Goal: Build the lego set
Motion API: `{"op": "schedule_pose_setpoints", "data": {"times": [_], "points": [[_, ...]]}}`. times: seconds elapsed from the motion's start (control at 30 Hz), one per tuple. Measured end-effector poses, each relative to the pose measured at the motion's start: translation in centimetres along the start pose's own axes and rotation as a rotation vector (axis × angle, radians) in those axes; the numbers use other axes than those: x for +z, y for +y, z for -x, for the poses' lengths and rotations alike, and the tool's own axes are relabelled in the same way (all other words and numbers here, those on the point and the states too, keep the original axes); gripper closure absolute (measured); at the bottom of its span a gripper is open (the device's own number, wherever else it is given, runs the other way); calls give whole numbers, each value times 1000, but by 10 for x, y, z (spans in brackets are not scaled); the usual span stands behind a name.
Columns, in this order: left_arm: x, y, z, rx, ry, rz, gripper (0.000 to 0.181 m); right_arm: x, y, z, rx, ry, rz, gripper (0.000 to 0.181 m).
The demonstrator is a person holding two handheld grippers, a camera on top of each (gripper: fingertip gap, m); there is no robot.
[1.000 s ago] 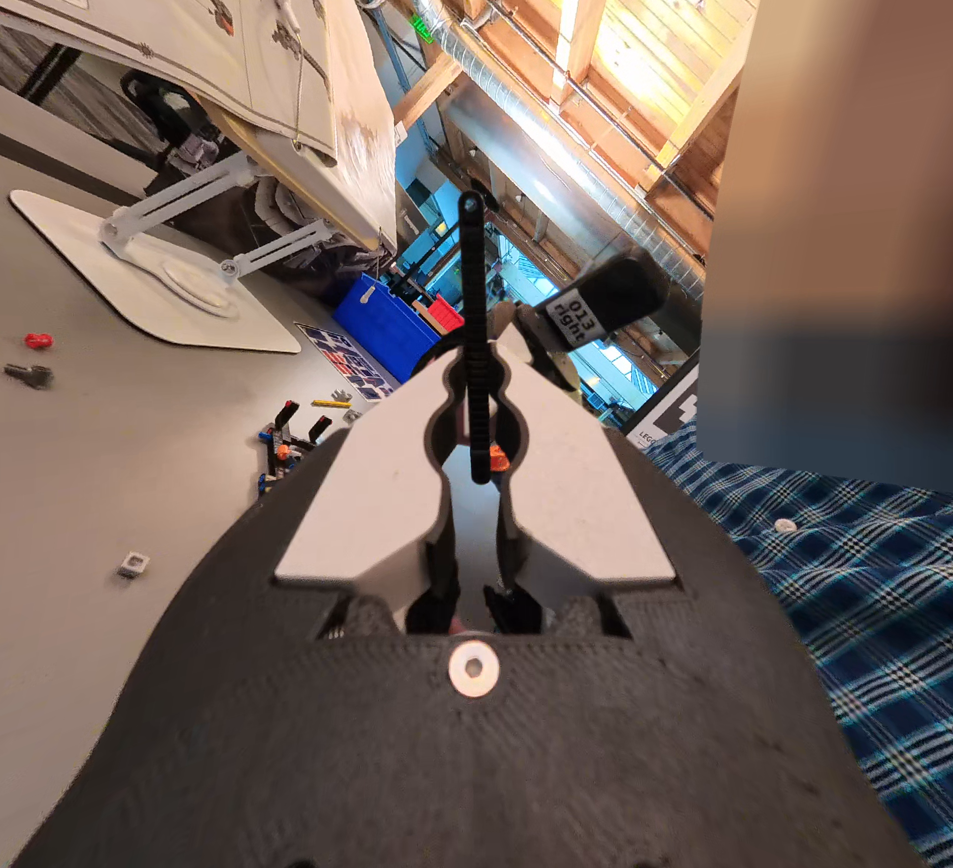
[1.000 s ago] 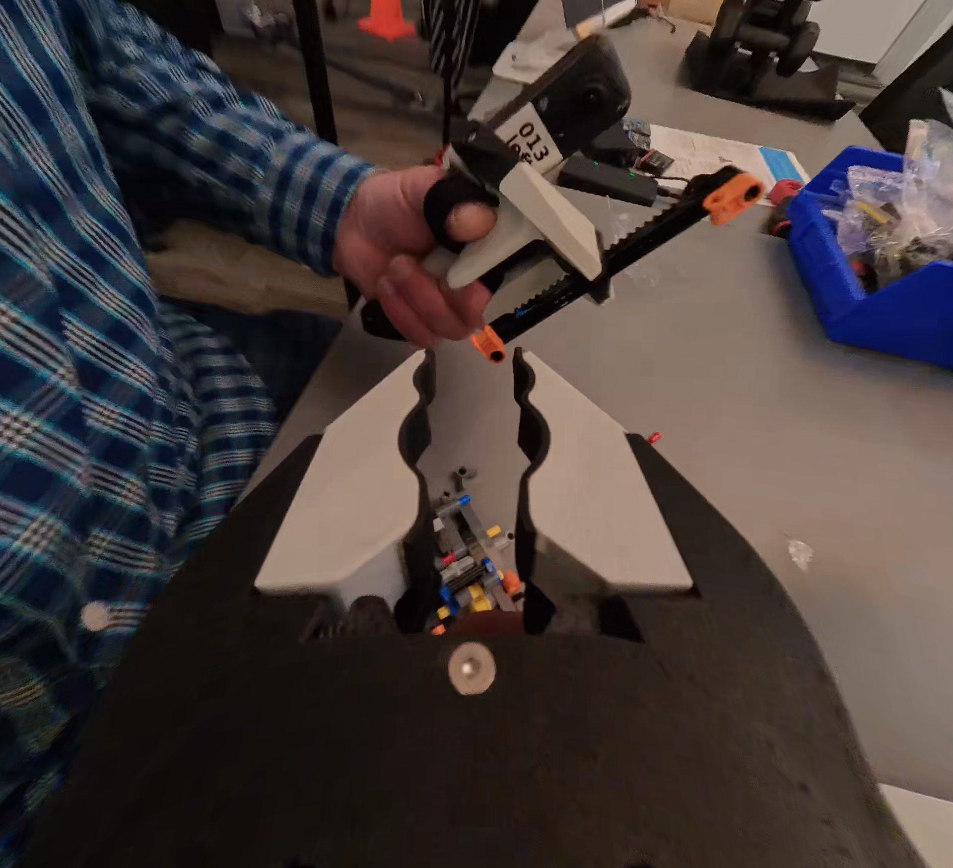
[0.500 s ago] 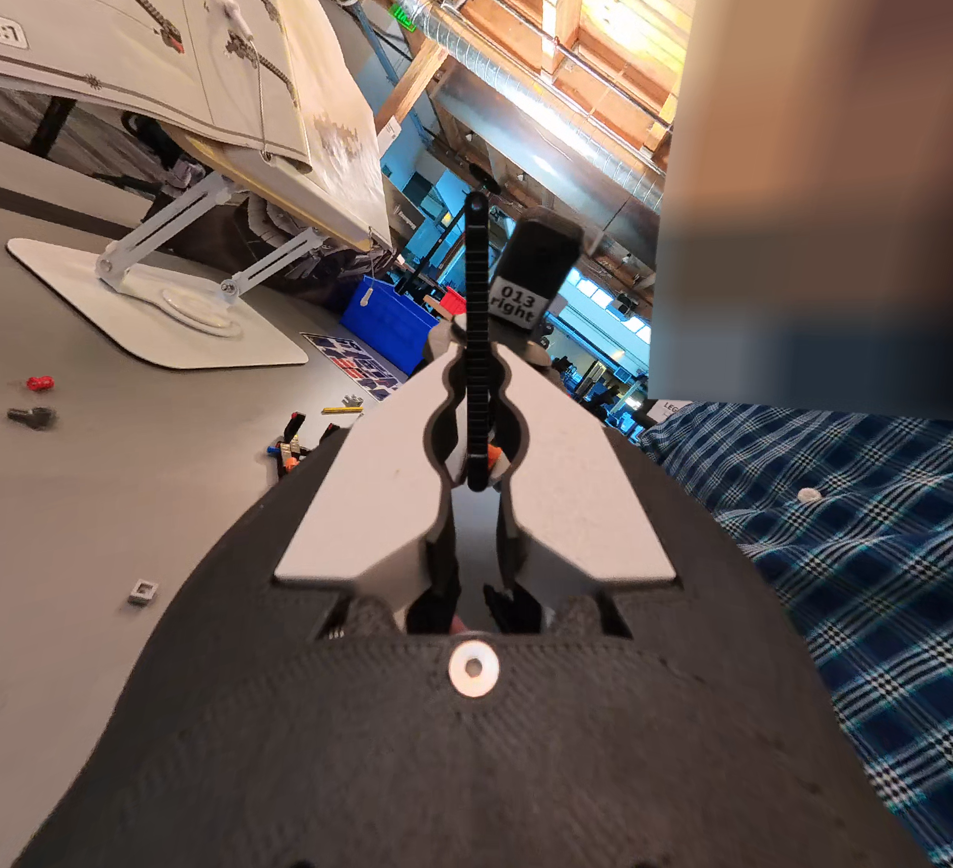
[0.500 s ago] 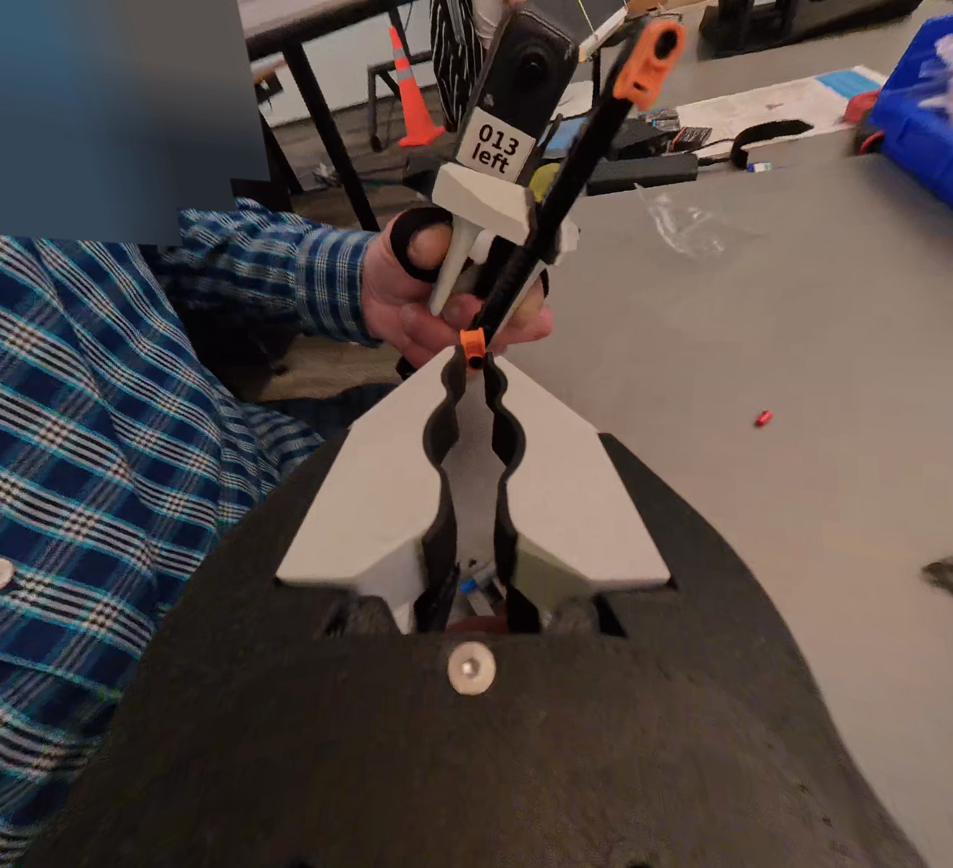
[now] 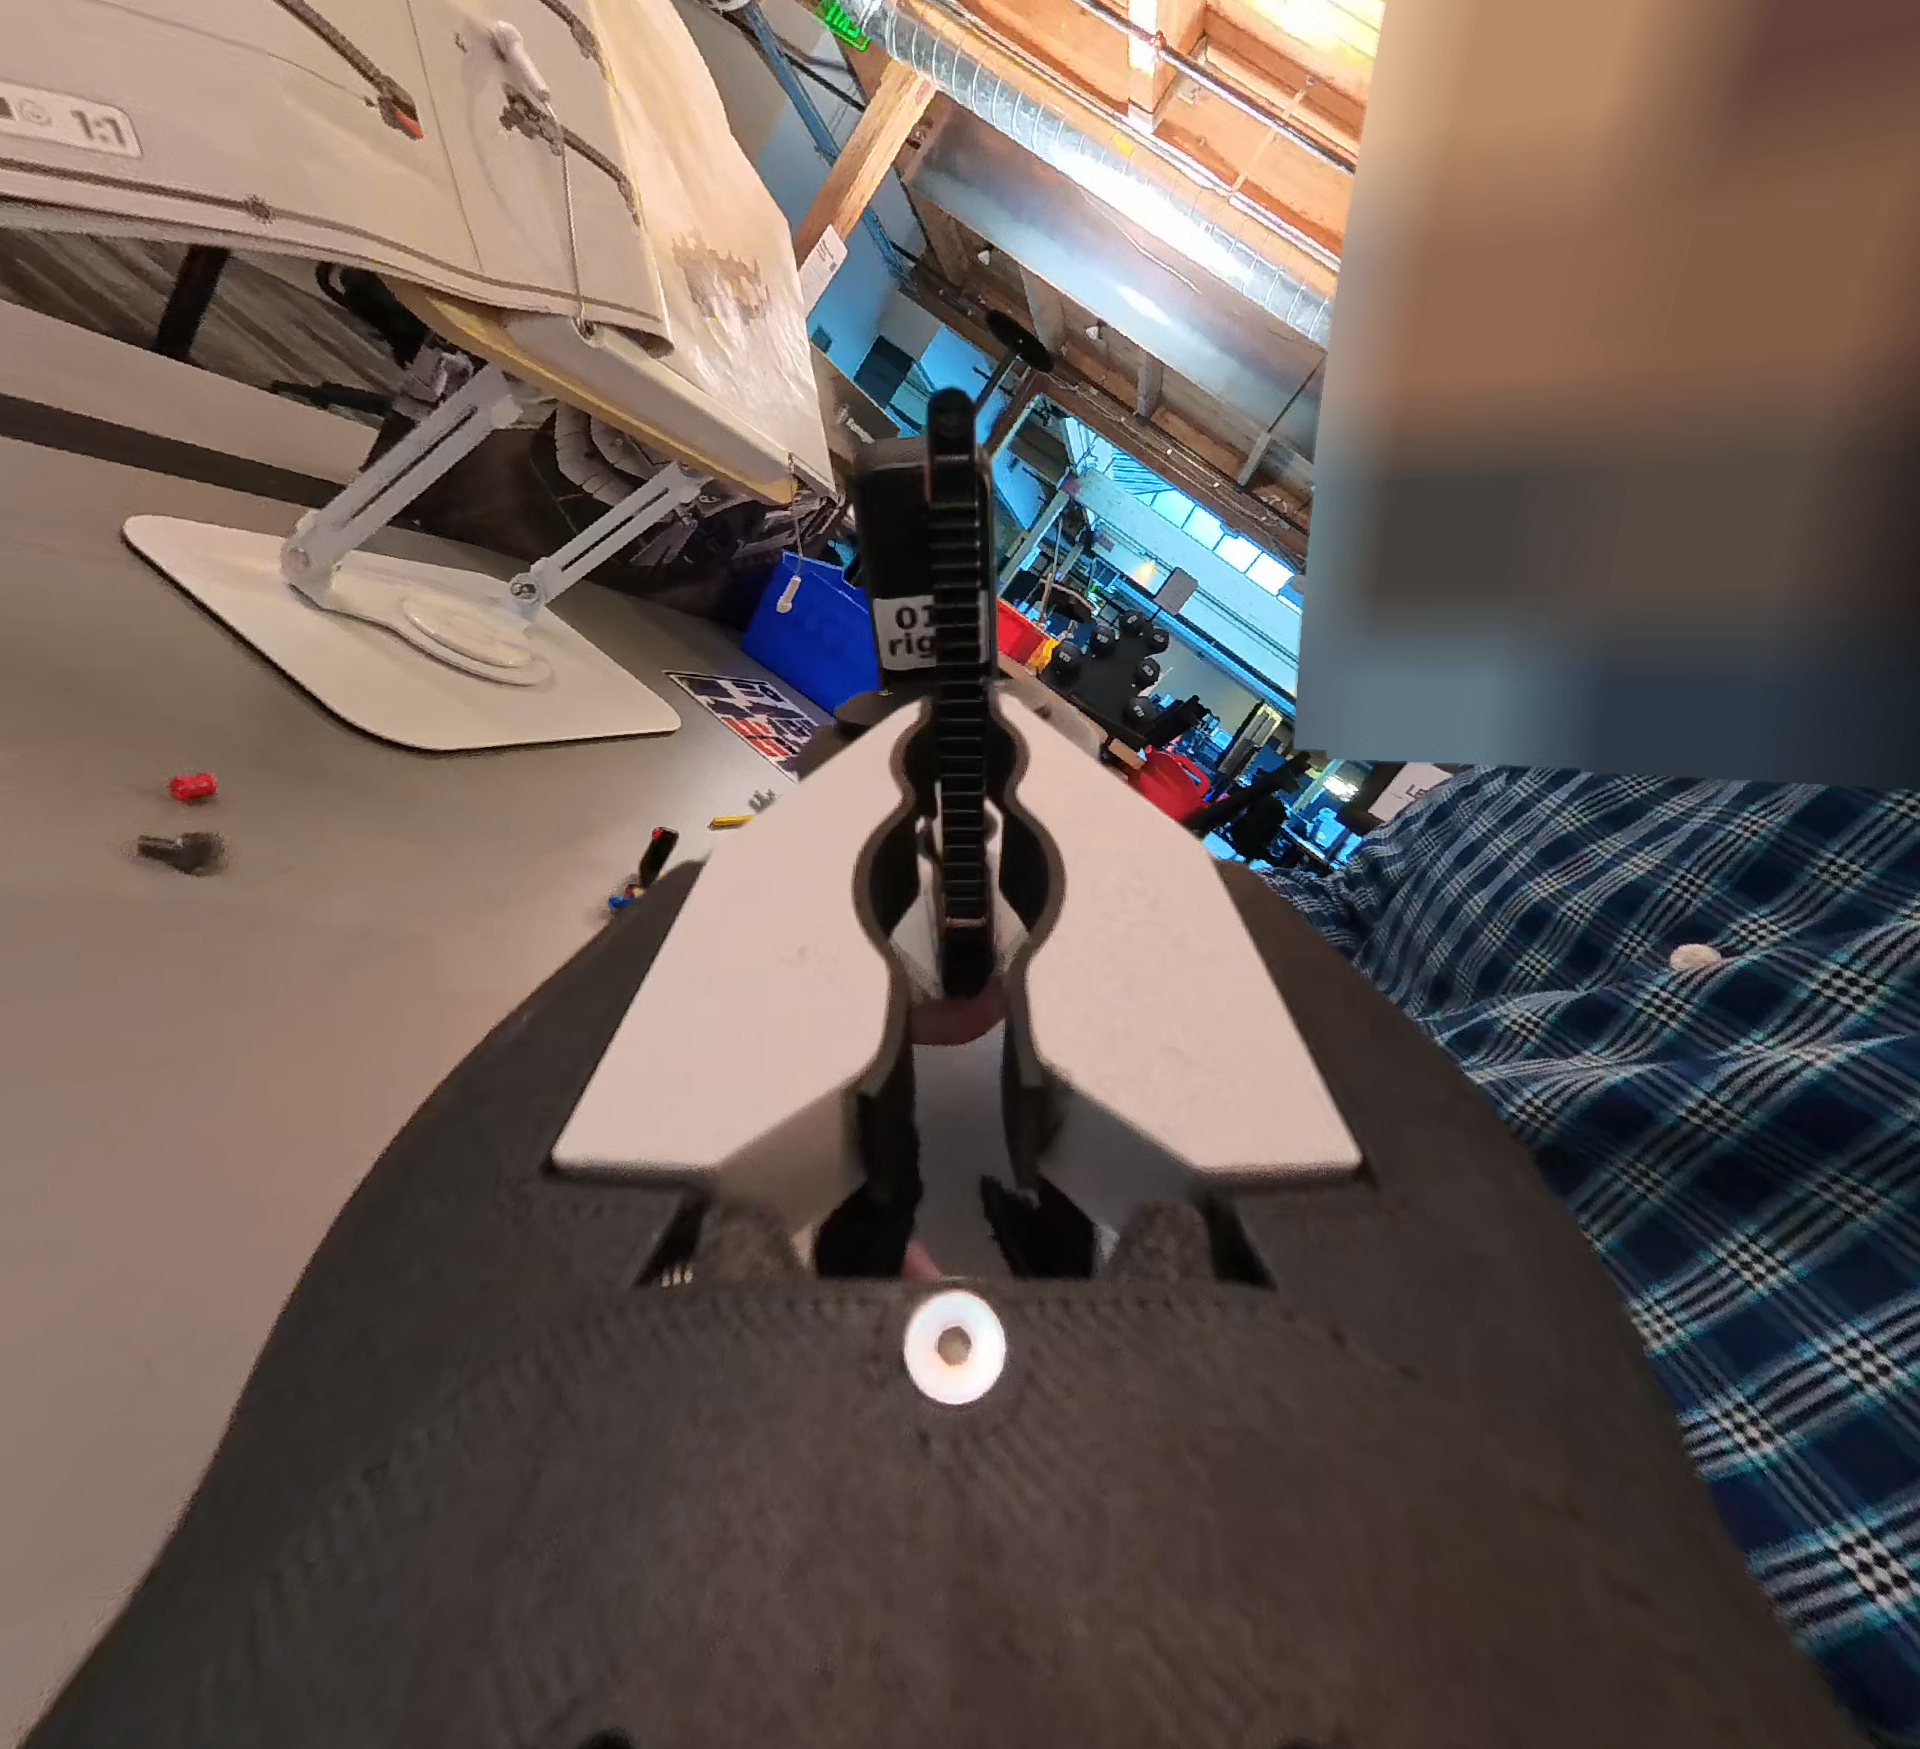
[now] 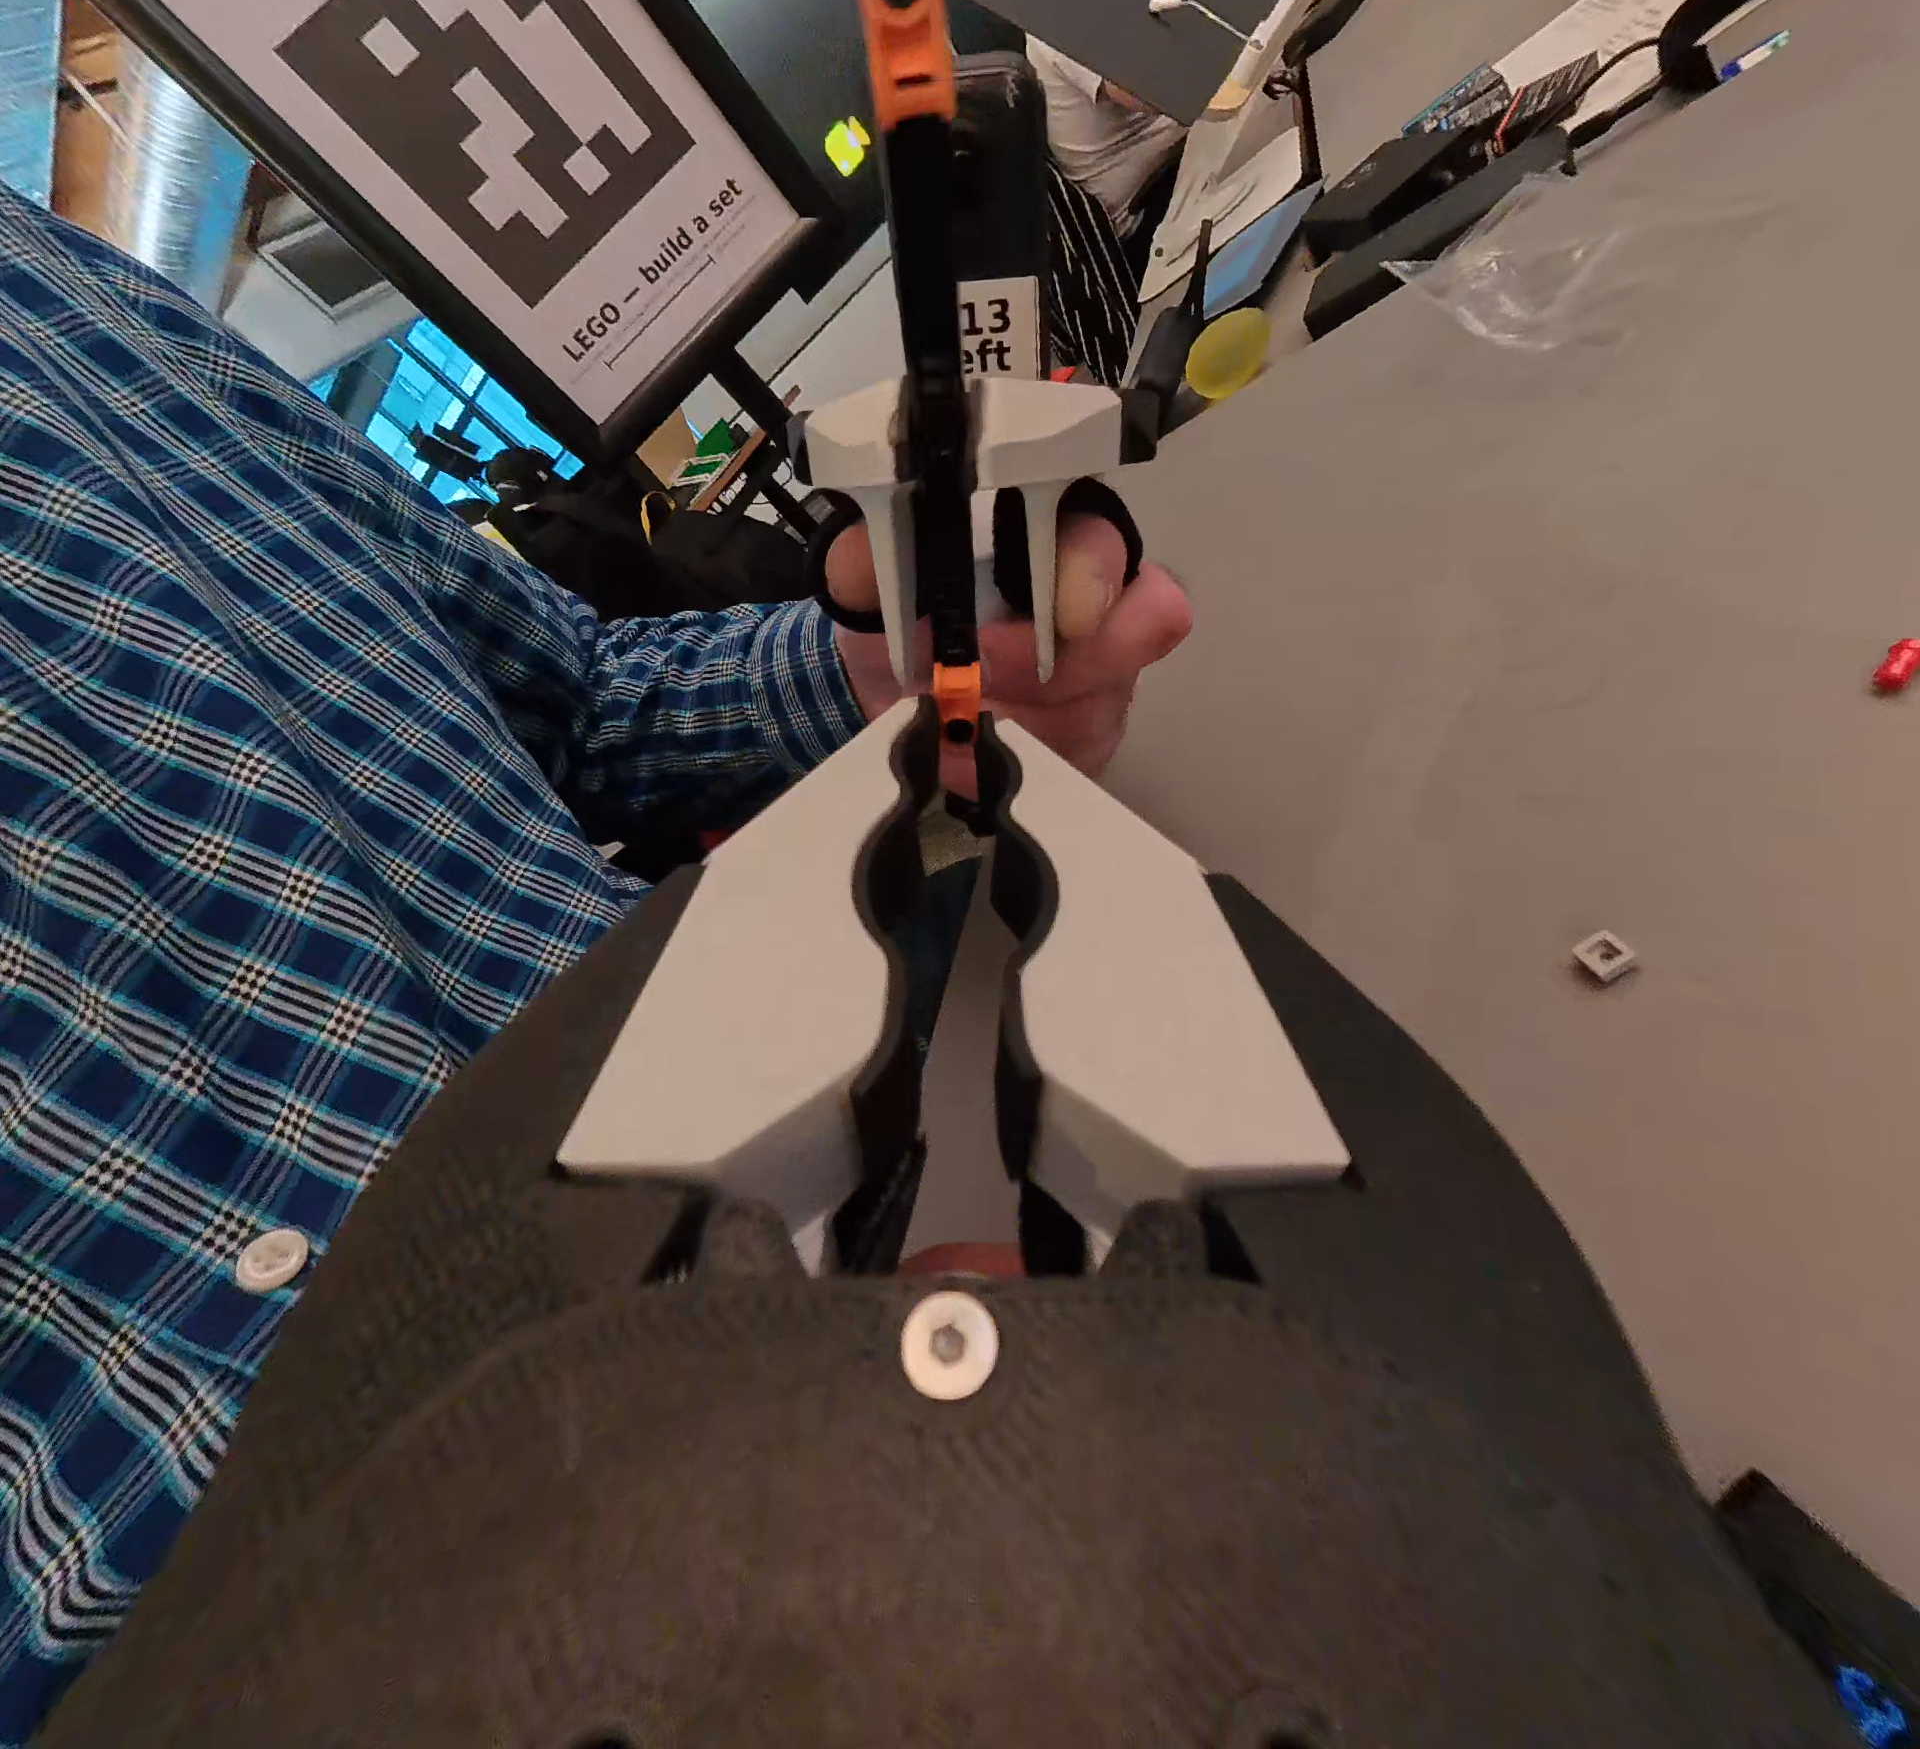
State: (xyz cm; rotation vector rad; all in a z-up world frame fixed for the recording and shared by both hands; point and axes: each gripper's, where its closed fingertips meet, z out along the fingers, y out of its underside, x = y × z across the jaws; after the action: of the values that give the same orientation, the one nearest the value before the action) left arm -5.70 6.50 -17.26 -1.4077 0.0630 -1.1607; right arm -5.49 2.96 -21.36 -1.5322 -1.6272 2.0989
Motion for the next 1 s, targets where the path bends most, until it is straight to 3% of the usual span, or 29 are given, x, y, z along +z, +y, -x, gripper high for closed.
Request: {"op": "schedule_pose_setpoints", "data": {"times": [0.1, 0.17, 0.37, 1.0], "points": [[-6, 9, 7, -4, -28, 80, 156, -5, -8, -1, 10, -9, -52, 177], [-14, 19, 10, 18, -49, 147, 157, -9, -12, -2, 7, -1, -75, 177], [-14, 23, 5, 86, -53, 180, 175, -10, -12, -5, 1, 19, -77, 177], [-9, 16, 11, 150, -144, 37, 175, -7, -19, -10, 60, 51, -159, 178]]}}
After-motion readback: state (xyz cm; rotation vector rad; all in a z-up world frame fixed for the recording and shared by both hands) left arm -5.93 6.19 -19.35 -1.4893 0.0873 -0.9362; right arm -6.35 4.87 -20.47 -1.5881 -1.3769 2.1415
